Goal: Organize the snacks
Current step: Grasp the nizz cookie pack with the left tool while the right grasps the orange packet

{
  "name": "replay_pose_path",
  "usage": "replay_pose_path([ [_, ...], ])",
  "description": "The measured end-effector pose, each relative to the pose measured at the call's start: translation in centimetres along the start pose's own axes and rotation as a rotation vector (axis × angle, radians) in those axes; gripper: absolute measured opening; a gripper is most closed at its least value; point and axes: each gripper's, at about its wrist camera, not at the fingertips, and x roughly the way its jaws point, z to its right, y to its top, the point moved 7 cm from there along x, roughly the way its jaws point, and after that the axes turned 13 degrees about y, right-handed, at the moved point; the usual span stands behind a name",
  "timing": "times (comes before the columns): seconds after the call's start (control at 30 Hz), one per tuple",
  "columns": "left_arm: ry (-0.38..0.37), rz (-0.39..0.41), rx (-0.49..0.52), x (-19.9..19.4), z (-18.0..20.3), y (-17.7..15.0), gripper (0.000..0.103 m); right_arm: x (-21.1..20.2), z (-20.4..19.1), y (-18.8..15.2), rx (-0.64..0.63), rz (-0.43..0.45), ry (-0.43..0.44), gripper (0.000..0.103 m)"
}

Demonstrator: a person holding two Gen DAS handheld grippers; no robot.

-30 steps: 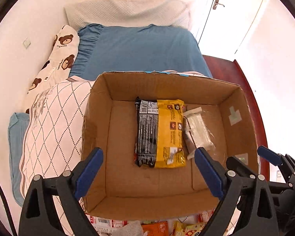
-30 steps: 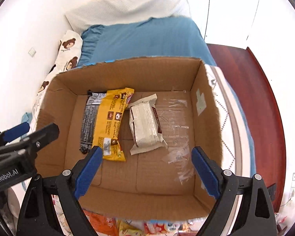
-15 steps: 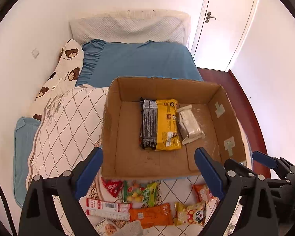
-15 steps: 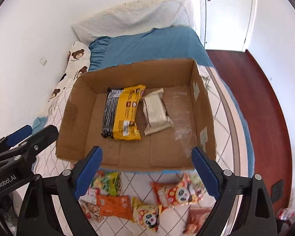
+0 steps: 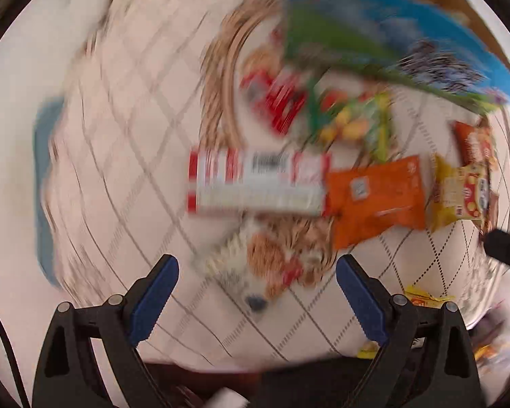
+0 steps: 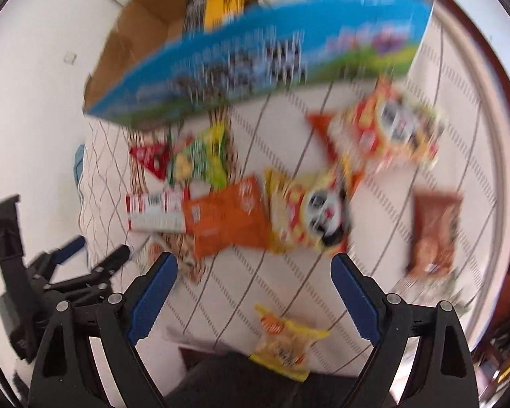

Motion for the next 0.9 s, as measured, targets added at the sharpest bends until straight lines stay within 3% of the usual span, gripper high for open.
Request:
replay_pose_path([
  [0.13,-0.138,-0.139,-0.23,3.9,-2.7,-1.5,0.095,4.3,0.3,-0.9,0.176,-0.061,0.099,0.094],
  [0.27,-0.217,-0.192,-0.386,5.5,-4.8,-2.2,0.095,8.3,0.2,-0.3,0.364,-0.064,0.155,0.094],
  [0.4,-0.206,-0.192,-0.421,6.3,-6.4,-2.5,0.095,11.3,0.2,1.7,0.462,-0.007,0.091,0.093],
  [0.53,-0.209,-0.208,-0.435,6.9,-7.2,-2.9,0.095,13.5,0.3,2.7,0.456,0.017,-0.005,0.086],
  [0.63,-0.215,-0.212,-0.43,7.3,-7.5,-3.1,0.095,14.3,-0.6,2.0,0.314,-0.033,-0.077,0.08],
  [0.8,-0.27,-0.25,-0.408,7.8,-6.9,-3.6,0.095,15.1,-3.6,-0.9,-0.161,-0.216,-0.241,0.07],
  [0.9,-0.323,-0.298,-0.408,8.6,-5.5,-3.6,0.095,15.4,-4.0,-3.6,-0.4,-0.334,-0.382,0.07],
])
